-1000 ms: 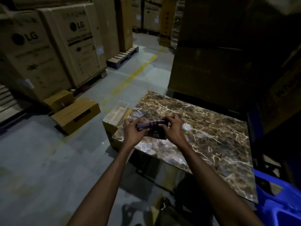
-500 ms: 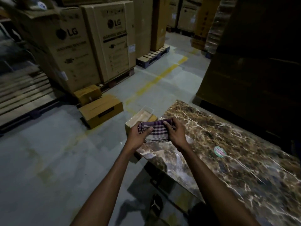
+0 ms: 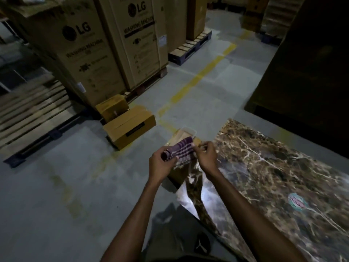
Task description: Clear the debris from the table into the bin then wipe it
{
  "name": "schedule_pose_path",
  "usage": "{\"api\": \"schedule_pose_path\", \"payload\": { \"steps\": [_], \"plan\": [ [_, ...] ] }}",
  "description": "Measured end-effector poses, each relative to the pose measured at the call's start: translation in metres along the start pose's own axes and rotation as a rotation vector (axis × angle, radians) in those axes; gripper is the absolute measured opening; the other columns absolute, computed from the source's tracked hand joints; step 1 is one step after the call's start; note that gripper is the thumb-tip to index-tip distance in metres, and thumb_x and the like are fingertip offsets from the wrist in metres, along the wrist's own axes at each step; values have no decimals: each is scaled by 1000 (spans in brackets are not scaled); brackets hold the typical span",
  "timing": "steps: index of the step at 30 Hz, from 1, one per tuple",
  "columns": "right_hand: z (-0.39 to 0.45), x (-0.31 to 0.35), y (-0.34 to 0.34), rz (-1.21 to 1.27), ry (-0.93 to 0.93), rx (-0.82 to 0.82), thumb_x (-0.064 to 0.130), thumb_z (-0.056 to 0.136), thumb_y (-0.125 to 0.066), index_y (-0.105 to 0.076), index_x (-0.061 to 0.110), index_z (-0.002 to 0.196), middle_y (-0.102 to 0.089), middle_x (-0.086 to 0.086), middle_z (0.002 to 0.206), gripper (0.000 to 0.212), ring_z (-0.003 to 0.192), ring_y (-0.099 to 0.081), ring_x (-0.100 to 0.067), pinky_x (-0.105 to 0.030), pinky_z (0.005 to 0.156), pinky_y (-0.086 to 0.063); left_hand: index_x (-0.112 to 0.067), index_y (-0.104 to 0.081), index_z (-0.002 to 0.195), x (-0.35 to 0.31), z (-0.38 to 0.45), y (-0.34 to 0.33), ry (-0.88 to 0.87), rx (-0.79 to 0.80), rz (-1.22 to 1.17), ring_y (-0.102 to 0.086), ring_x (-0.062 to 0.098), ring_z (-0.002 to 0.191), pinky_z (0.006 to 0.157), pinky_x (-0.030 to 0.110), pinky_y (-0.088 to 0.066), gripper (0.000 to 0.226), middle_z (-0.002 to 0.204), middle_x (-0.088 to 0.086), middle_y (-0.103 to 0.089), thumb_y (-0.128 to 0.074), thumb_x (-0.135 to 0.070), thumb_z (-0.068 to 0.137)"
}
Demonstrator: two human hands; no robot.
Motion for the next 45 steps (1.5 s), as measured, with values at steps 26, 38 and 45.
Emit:
{"api": "schedule_pose_path", "payload": {
  "steps": [26,38,45],
  "plan": [
    [218,-79,-184,224,-656,-158,14,96,-70,-70,7,122,-75,-13,117,27,97,-75,-24,-31,75,-62,-15,-71,115,120,329,-68,491,578,-96,-75,18,90,75,26,-61,26,111,9,-77,-74,-9,90],
    [279,-182,-196,-279,-661,-270,17,81,-85,-70,11,99,-71,-4,97,24,87,-66,-18,-24,75,-50,-8,-72,110,194,374,-146,75,606,524,-70,29,92,71,31,-51,34,103,11,-73,-79,-33,87],
    [271,-196,-193,-301,-626,-270,10,88,-78,-62,14,94,-67,-4,94,18,83,-65,-15,-24,69,-57,-11,-60,129,200,357,-147,37,612,725,-64,32,108,87,42,-56,48,120,13,-66,-70,-39,91]
  ]
}}
Point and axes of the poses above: each hand's wrist, its own z-axis towards the middle knuckle, its own y-axis out of the back of the hand, x = y × z, the point moved 2 cm from there along z, towards the middle knuckle
